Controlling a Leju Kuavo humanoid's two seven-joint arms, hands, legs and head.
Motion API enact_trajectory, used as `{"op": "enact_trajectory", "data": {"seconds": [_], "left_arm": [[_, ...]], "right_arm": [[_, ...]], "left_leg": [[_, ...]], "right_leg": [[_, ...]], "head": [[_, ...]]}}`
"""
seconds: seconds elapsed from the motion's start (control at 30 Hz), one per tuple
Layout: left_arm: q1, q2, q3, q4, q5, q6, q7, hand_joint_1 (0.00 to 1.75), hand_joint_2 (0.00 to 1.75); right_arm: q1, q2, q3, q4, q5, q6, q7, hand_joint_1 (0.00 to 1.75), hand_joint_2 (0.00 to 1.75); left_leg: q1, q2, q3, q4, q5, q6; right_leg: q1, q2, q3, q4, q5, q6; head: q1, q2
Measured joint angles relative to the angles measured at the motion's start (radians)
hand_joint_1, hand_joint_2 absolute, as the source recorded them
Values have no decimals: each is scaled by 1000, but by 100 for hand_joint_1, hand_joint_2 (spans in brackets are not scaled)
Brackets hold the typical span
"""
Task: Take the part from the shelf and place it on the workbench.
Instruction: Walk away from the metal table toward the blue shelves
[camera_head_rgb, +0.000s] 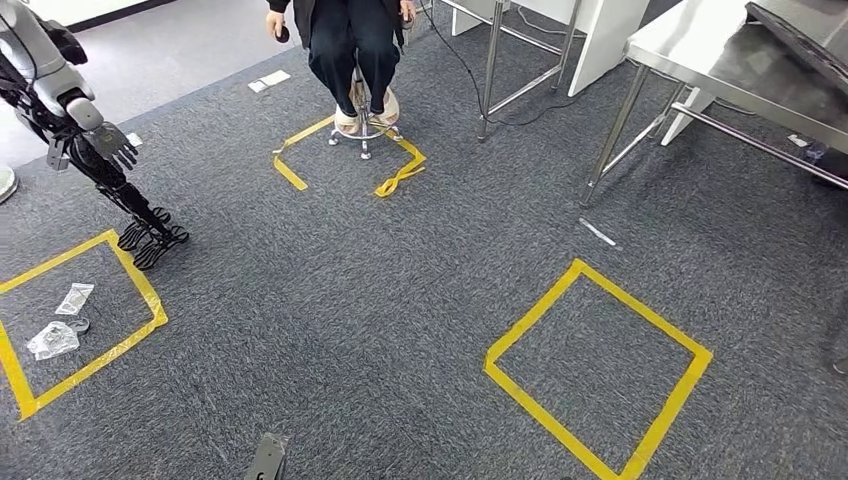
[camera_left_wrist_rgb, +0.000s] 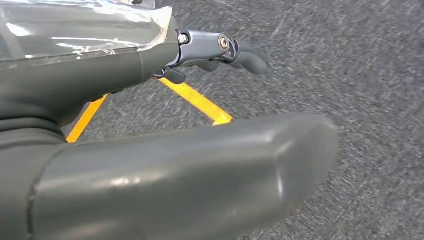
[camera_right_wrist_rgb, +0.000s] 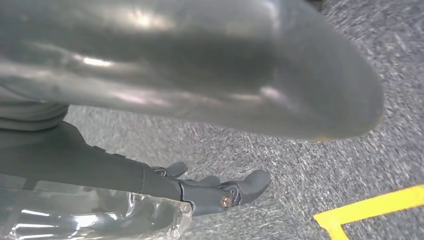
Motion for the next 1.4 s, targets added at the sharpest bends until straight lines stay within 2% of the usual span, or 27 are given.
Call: {"op": "enact_trajectory", "data": {"seconds": [0.03, 0.1, 0.17, 0.23, 0.27, 0.3, 0.33, 0.4, 0.47, 0.53, 0.57, 0.63, 0.7, 0.77, 0.8, 0.83, 0.9, 0.93, 1.0, 1.03, 1.07, 1.13, 1.2, 1.27, 1.3, 1.33, 1.4], "left_arm": [[1, 0, 0, 1, 0, -1, 3, 0, 0], [3, 1, 0, 4, -2, -2, 8, 0, 0], [2, 2, -1, 6, -4, -4, 12, 0, 0], [1, 1, -2, 6, -5, -6, 13, 0, 0], [2, 1, -2, 7, -5, -6, 14, 0, 0], [3, 1, -2, 7, -5, -7, 14, 0, 0], [3, 1, -2, 7, -6, -7, 15, 0, 0], [1, 1, -2, 8, -10, -7, 17, 0, 0], [-3, 1, -3, 7, -15, -7, 21, 0, 0], [-4, 2, -6, 8, -20, -6, 28, 0, 0], [-4, 2, -7, 8, -21, -6, 33, 0, 0], [-6, 2, -11, 7, -22, -6, 40, 0, 0], [-9, 1, -15, 7, -23, -5, 43, 0, 0], [-9, 0, -17, 8, -23, -6, 46, 0, 0], [-8, 0, -18, 8, -23, -6, 48, 0, 0], [-7, 0, -18, 8, -23, -6, 50, 0, 0], [-7, 0, -18, 8, -23, -8, 52, 0, 0], [-7, -1, -18, 8, -23, -9, 52, 0, 0], [-6, 0, -18, 8, -23, -9, 52, 0, 0], [-5, 0, -18, 8, -23, -9, 53, 0, 0], [-2, 0, -18, 8, -23, -8, 54, 0, 0], [0, 1, -19, 8, -23, -8, 57, 0, 0], [-2, 1, -19, 8, -23, -7, 58, 0, 0], [-1, 1, -20, 8, -24, -7, 58, 0, 0], [0, 1, -20, 8, -24, -7, 58, 0, 0], [1, 1, -21, 8, -24, -7, 58, 0, 0], [0, 1, -22, 8, -27, -6, 59, 0, 0]], "right_arm": [[-1, 1, 0, 0, -1, 2, 0, 0, 0], [-1, 2, 0, 0, -2, 5, 0, 0, 0], [2, 3, 0, 0, -2, 6, 0, 0, 0], [7, 2, 0, 0, -3, 7, 0, 0, 0], [9, 1, 0, 0, -3, 8, 0, 0, 0], [9, 1, 0, 0, -3, 8, 0, 0, 0], [8, 2, 0, 0, -3, 9, 0, 0, 0], [7, 2, 0, 0, -3, 9, 0, 0, 0], [6, 2, 0, 0, -5, 8, 0, 0, 0], [6, 3, 0, 0, -7, 8, 0, 0, 0], [5, 3, 0, 0, -8, 8, 0, 0, 0], [6, 5, 0, 0, -7, 7, -2, 0, 0], [11, 6, 0, 0, -8, 7, -3, 0, 0], [16, 5, 0, 0, -9, 7, -3, 0, 0], [17, 5, 0, 1, -9, 7, -3, 0, 0], [17, 5, 0, 1, -10, 7, -3, 0, 0], [17, 5, 0, 1, -9, 7, -3, 0, 0], [17, 5, 0, 1, -10, 8, -3, 0, 0], [17, 6, 0, 1, -10, 9, -3, 0, 0], [17, 6, 0, 1, -11, 11, -4, 0, 0], [16, 7, 0, 1, -12, 13, -5, 0, 0], [16, 8, 0, 1, -14, 16, -6, 0, 0], [19, 7, 0, 1, -15, 16, -7, 0, 0], [22, 6, 0, 1, -16, 17, -7, 0, 0], [22, 5, 0, 2, -16, 17, -7, 0, 0], [21, 5, 0, 2, -16, 18, -6, 0, 0], [19, 6, 0, 2, -18, 19, -3, 0, 0]], "left_leg": [[2, -7, -3, -1, 3, -6], [3, 23, -18, 25, -17, -14], [4, 84, -62, 125, -79, -21], [8, 111, -119, 251, -135, -28], [11, 116, -131, 280, -141, -30], [12, 121, -123, 270, -129, -32], [14, 130, -93, 219, -101, -32], [12, 178, -16, 85, -53, -27], [5, 207, 19, 18, -41, -16], [-1, 184, 16, 13, -40, -3], [-1, 172, 17, 10, -37, 3], [3, 149, 18, 4, -29, 17], [5, 123, 14, 3, -25, 25], [5, 93, 12, 3, -23, 27], [5, 79, 12, 4, -22, 26], [5, 64, 13, 4, -22, 25], [5, 38, 14, 7, -21, 19], [4, 25, 12, 8, -20, 13], [2, 6, 8, 7, -17, 1], [4, -4, 6, 5, -15, -6], [6, -2, 3, 6, -15, -11], [6, 39, -18, 47, -44, -19], [7, 95, -72, 164, -110, -25], [11, 114, -125, 277, -152, -31], [12, 118, -129, 289, -147, -32], [14, 123, -113, 261, -125, -32], [13, 163, -42, 130, -68, -29]], "right_leg": [[-1, -10, 2, -1, 3, -7], [-4, -32, 6, -5, 9, -21], [-2, -57, 5, -6, 10, -33], [3, -88, 4, -6, 9, -39], [5, -102, 4, -6, 8, -39], [5, -115, 4, -6, 7, -40], [5, -127, 5, -6, 6, -39], [10, -149, 8, -4, 2, -35], [18, -168, 12, -2, -4, -26], [19, -189, 15, -3, -8, -17], [17, -184, 14, 3, -13, -12], [13, -135, -10, 59, -46, -9], [10, -81, -72, 190, -104, -15], [8, -67, -126, 294, -135, -12], [6, -65, -129, 295, -127, -5], [3, -60, -112, 253, -103, 5], [-6, -28, -47, 107, -42, 22], [-10, -11, -23, 50, -21, 24], [-8, 1, -4, 7, -7, 13], [-7, -9, -2, 7, -4, 4], [-7, -20, 0, 5, 0, -4], [-10, -42, 3, 0, 5, -20], [-7, -66, 3, -1, 4, -31], [-2, -95, 3, -1, 2, -35], [-1, -108, 3, 0, 1, -36], [0, -120, 5, 0, 0, -37], [2, -140, 9, 0, -4, -34]], "head": [[0, 0], [-3, 0], [-9, 0], [-12, 0], [-12, 0], [-12, 0], [-12, 0], [-13, 0], [-9, 0], [-5, 0], [-5, 0], [-3, 0], [-2, 0], [-1, 0], [-1, 0], [-1, 0], [0, 0], [-1, 0], [-2, 0], [-3, 0], [-4, 0], [-9, 0], [-14, 0], [-14, 0], [-15, 0], [-15, 0], [-16, 0]]}}
